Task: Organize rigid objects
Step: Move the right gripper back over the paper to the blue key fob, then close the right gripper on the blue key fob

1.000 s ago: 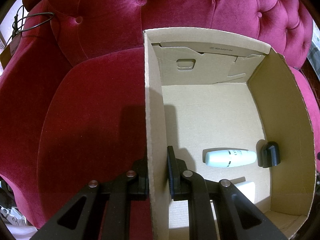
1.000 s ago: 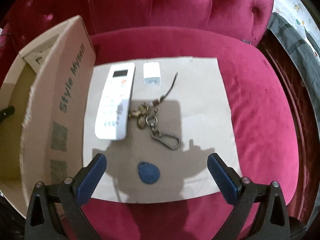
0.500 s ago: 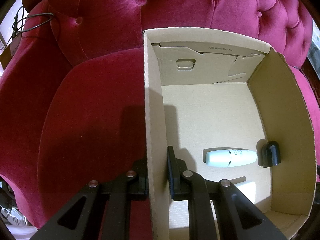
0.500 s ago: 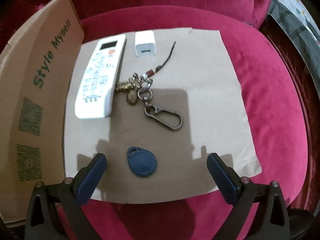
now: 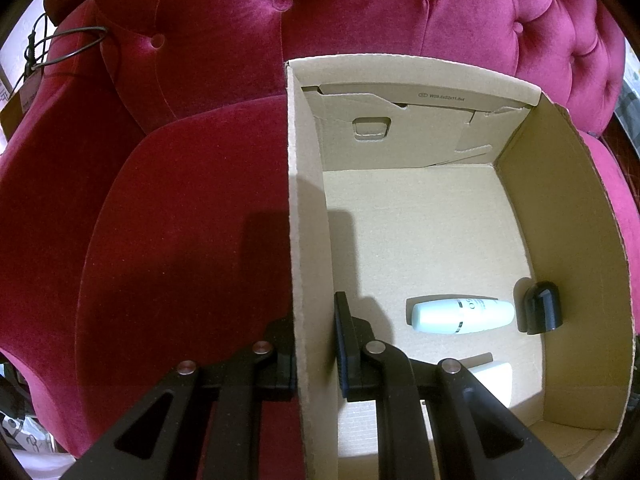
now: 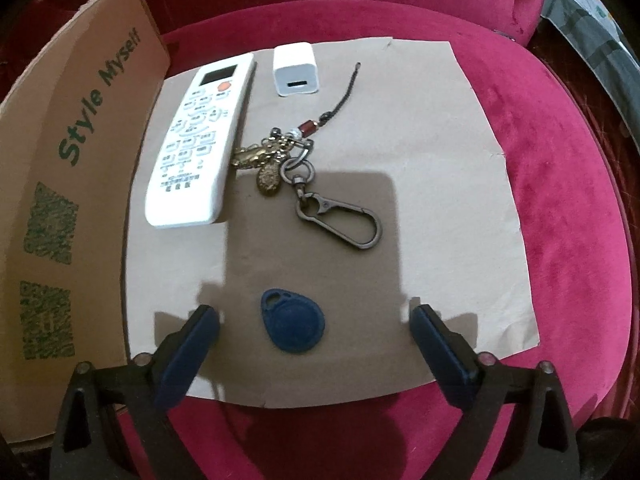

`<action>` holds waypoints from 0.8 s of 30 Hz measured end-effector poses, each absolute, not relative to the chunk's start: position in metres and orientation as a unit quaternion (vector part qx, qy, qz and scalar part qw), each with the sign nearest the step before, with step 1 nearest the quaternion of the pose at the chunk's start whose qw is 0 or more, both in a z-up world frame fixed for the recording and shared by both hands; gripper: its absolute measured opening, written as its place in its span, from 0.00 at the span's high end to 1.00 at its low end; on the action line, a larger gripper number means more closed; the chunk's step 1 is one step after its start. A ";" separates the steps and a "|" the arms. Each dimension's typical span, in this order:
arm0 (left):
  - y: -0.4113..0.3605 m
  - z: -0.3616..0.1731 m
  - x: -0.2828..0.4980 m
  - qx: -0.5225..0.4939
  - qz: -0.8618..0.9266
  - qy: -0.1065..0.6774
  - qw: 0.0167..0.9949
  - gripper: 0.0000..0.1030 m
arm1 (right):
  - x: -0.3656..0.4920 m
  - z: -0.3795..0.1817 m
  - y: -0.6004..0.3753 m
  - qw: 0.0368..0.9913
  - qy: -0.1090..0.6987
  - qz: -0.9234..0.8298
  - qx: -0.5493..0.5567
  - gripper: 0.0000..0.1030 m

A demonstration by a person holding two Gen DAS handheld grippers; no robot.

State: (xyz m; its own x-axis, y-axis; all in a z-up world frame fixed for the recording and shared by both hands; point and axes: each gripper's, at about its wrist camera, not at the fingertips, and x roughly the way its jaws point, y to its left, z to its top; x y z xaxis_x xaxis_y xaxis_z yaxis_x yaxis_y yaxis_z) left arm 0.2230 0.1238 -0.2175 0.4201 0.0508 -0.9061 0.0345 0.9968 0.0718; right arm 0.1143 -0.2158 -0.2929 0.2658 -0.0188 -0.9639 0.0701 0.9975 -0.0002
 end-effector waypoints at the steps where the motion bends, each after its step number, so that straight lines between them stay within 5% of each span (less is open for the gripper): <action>1: 0.124 -0.218 0.223 0.040 0.005 0.538 0.842 0.86 | 0.113 -0.292 -0.214 0.796 0.604 -0.024 0.018 0.12; 6: 0.123 -0.217 0.223 0.040 0.005 0.538 0.842 0.86 | 0.111 -0.284 -0.204 0.801 0.598 -0.003 0.011 0.39; 8: 0.123 -0.218 0.223 0.040 0.005 0.538 0.842 0.86 | 0.110 -0.281 -0.202 0.801 0.598 0.003 0.012 0.62; 10: 0.123 -0.218 0.223 0.041 0.005 0.538 0.842 0.86 | 0.111 -0.278 -0.201 0.801 0.599 0.005 0.018 0.71; 24: 0.122 -0.217 0.223 0.042 0.006 0.538 0.842 0.86 | 0.126 -0.265 -0.206 0.806 0.591 -0.001 0.025 0.72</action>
